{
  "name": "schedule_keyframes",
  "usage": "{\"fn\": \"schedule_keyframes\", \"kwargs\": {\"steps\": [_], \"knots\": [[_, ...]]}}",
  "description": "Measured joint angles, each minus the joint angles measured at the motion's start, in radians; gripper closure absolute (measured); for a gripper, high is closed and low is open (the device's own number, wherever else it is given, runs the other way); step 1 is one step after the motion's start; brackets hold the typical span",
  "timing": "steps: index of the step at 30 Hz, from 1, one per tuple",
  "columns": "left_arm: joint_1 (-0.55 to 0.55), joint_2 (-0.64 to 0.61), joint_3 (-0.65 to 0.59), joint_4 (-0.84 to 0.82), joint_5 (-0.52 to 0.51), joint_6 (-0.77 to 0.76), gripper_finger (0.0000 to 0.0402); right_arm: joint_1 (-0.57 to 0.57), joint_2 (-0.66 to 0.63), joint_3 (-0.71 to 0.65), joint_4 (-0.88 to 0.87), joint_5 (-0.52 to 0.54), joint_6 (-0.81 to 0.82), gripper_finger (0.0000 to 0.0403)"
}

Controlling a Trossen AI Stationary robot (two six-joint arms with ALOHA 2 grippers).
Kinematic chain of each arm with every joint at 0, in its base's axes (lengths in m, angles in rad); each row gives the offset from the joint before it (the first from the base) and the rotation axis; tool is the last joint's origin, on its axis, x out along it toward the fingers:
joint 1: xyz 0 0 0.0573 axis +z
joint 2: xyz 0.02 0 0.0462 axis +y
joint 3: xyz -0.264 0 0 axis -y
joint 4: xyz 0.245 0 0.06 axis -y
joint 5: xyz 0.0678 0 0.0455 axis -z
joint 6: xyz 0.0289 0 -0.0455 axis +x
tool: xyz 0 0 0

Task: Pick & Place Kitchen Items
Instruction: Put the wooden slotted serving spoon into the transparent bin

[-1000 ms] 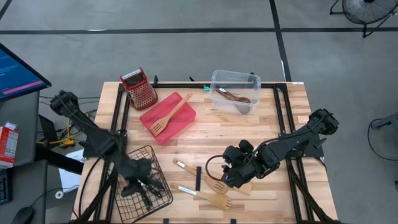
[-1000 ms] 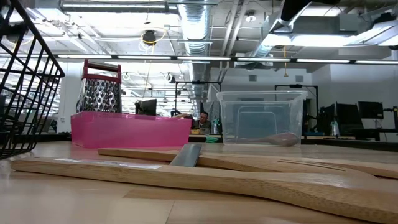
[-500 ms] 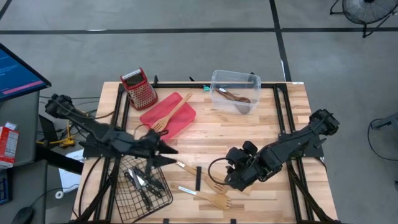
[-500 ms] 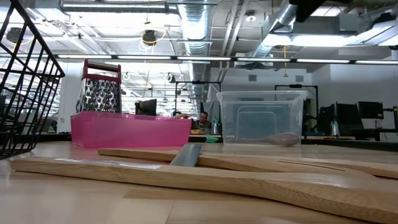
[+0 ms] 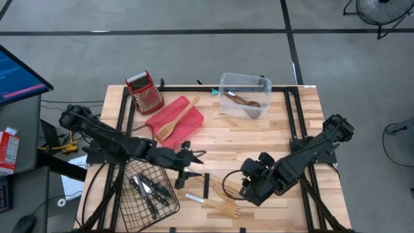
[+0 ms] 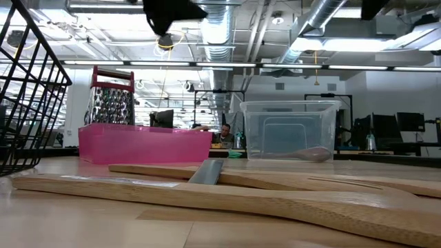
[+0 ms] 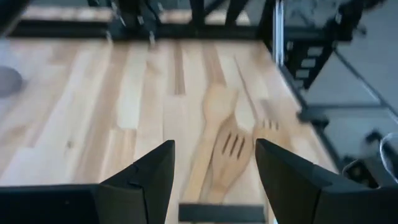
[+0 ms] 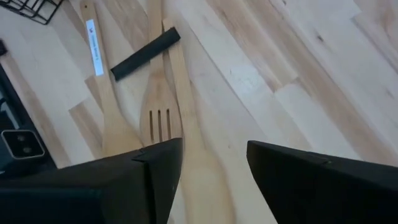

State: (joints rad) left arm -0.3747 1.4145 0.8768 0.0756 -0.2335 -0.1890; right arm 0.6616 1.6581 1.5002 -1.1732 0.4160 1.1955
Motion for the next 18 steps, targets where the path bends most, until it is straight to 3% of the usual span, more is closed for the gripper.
{"fn": "schedule_keyframes", "kwargs": {"steps": [5,9,14,18], "knots": [[0.027,0.096,0.0,-0.008,0.01,0.059,0.0196,0.038,0.0,0.0,-0.003,0.0,0.036,0.0209],[0.076,0.142,0.0,-0.046,0.076,0.08,0.0196,0.056,0.0,0.0,-0.001,0.0,0.037,0.0209],[0.122,0.167,0.032,-0.204,0.137,0.086,0.0196,0.065,0.0,0.0,-0.004,0.0,0.063,0.0211],[0.122,0.168,0.107,-0.339,0.138,0.185,0.0196,0.065,0.0,0.0,-0.006,0.0,0.062,0.0211]]}}
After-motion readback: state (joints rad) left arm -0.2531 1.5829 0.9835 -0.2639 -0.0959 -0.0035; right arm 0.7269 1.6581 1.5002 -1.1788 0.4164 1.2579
